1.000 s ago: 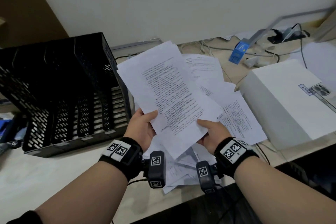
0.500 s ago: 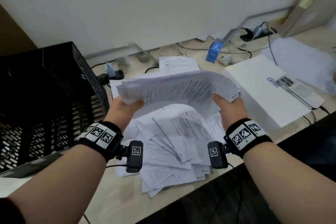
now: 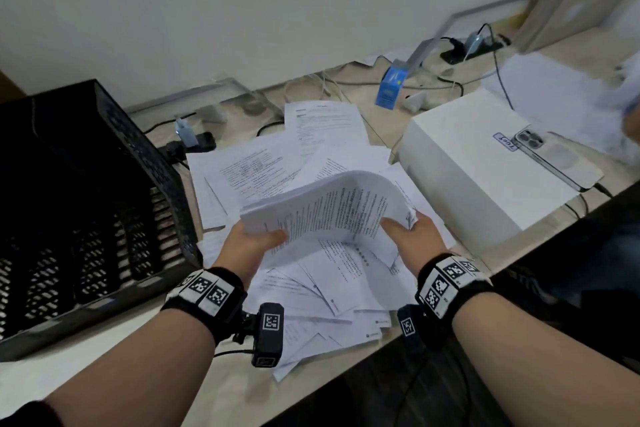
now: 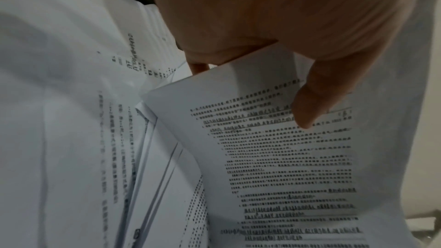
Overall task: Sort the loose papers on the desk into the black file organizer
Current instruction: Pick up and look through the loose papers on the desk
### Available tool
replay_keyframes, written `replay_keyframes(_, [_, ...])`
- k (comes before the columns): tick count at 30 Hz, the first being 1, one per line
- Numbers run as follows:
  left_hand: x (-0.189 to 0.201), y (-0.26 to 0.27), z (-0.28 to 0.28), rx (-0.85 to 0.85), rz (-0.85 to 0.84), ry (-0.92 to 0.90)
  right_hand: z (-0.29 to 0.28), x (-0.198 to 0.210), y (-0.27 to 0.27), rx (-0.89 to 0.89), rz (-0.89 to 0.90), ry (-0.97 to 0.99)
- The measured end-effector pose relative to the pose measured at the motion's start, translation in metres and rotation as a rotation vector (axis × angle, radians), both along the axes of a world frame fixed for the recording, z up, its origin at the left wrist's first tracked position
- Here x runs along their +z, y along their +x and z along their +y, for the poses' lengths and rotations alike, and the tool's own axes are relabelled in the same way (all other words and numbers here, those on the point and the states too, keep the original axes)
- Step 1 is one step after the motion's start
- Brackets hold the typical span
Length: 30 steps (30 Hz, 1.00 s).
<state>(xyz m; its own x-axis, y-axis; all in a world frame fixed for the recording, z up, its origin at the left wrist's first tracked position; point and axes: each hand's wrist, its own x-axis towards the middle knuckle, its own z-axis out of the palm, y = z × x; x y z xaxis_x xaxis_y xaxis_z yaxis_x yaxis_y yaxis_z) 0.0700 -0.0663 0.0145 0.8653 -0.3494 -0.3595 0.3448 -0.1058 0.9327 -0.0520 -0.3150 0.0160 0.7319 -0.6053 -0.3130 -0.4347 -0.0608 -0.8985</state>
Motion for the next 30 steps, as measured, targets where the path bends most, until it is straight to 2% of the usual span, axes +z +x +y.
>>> replay_keyframes(6, [0.003,0.001,-0.005,0.123,-0.034,0.028,-0.001,0.002,-0.001,-0.05,-0.057,0.046])
replay_keyframes(9, [0.003,-0.002,-0.005,0.005,-0.016,0.09,-0.001,-0.003,-0.001,0.066,0.097,-0.011])
replay_keyframes(12, [0.007,-0.006,-0.009,-0.077,-0.072,0.204,-0.003,-0.005,0.0,0.062,0.149,-0.027])
replay_keyframes(19, [0.046,0.007,0.014,-0.032,-0.275,0.328,0.01,0.01,0.015,0.092,0.063,0.079])
replay_keyframes(22, [0.065,0.022,0.047,-0.016,-0.433,0.442,0.019,0.027,0.027,0.123,-0.081,0.152])
replay_keyframes(24, [0.08,0.03,0.072,-0.019,-0.506,0.533,0.023,0.036,0.04,0.118,-0.149,0.125])
replay_keyframes(27, [0.1,0.037,0.109,-0.031,-0.577,0.627,0.039,0.05,0.067,0.249,-0.174,0.036])
replay_keyframes(30, [0.119,0.04,0.142,-0.038,-0.611,0.708,0.07,0.066,0.096,0.498,-0.114,-0.12])
